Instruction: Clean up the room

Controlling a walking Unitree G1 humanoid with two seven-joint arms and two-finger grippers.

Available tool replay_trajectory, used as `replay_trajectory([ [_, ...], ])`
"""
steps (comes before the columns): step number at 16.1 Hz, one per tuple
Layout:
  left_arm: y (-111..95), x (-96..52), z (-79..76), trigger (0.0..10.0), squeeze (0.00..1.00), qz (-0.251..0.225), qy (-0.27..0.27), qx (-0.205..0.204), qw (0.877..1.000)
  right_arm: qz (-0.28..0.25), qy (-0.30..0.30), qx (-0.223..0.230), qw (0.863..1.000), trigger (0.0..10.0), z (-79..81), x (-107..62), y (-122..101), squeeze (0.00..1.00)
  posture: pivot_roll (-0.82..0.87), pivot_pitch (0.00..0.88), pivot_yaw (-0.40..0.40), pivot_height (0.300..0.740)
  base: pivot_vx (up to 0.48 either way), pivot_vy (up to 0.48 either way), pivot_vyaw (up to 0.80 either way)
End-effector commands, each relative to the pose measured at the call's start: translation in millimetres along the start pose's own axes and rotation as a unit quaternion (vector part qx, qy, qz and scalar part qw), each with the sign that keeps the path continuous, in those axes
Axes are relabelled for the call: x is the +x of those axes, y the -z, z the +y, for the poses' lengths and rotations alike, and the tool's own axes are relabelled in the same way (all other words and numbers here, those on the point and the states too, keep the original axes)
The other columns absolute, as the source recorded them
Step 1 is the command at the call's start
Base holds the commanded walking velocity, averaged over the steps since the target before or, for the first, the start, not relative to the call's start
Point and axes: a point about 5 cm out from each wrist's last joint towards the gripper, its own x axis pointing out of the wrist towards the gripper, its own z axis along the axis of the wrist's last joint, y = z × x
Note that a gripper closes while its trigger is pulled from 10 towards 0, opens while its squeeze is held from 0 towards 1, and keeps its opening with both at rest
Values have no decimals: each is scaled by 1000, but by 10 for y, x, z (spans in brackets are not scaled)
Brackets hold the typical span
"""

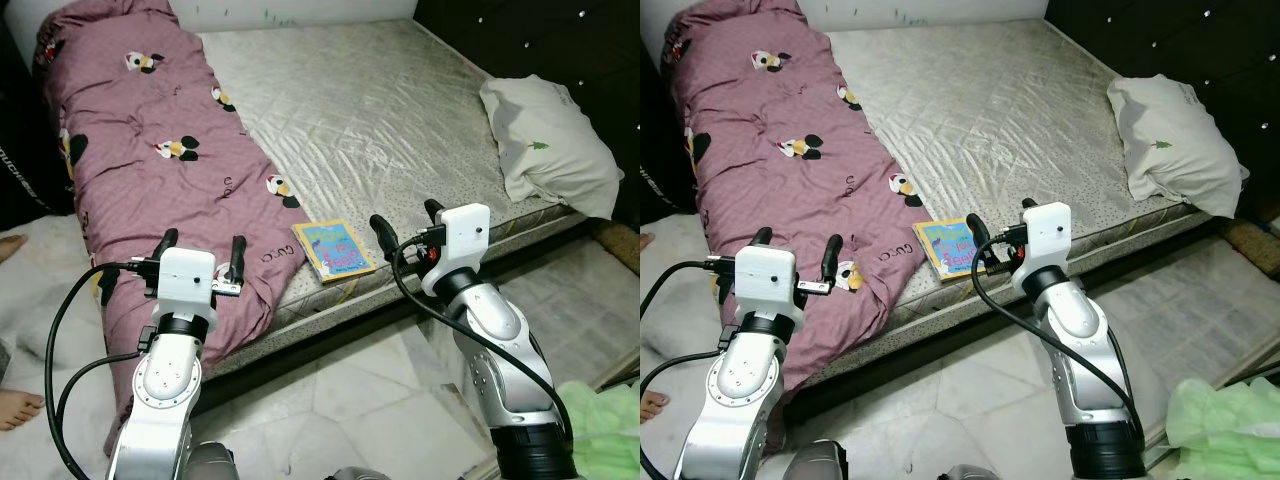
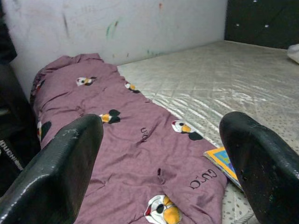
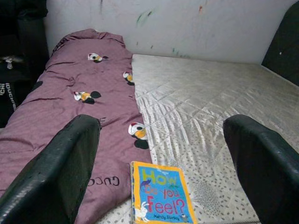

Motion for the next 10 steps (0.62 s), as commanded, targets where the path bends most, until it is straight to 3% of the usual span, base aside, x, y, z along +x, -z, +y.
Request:
replay_trajectory([
  [1,-25,30,-13,10000,0,-3,8,2,1000,0,16,0,1000,10000,-46,-33,5,0,13,75,-116,740,0,0,0],
  [5,-50,74,125,10000,0,-6,7,4,1000,-3,54,10,998,10000,-55,-124,13,0,-4,91,-51,740,0,0,0],
  [9,-47,83,168,10000,0,-6,26,15,1000,7,67,19,998,10000,8,-197,97,0,2,98,-30,740,0,0,800],
  [10,-44,73,147,10000,0,-3,32,-2,999,7,77,24,997,10000,-13,-203,112,0,8,92,-22,740,0,0,0],
])
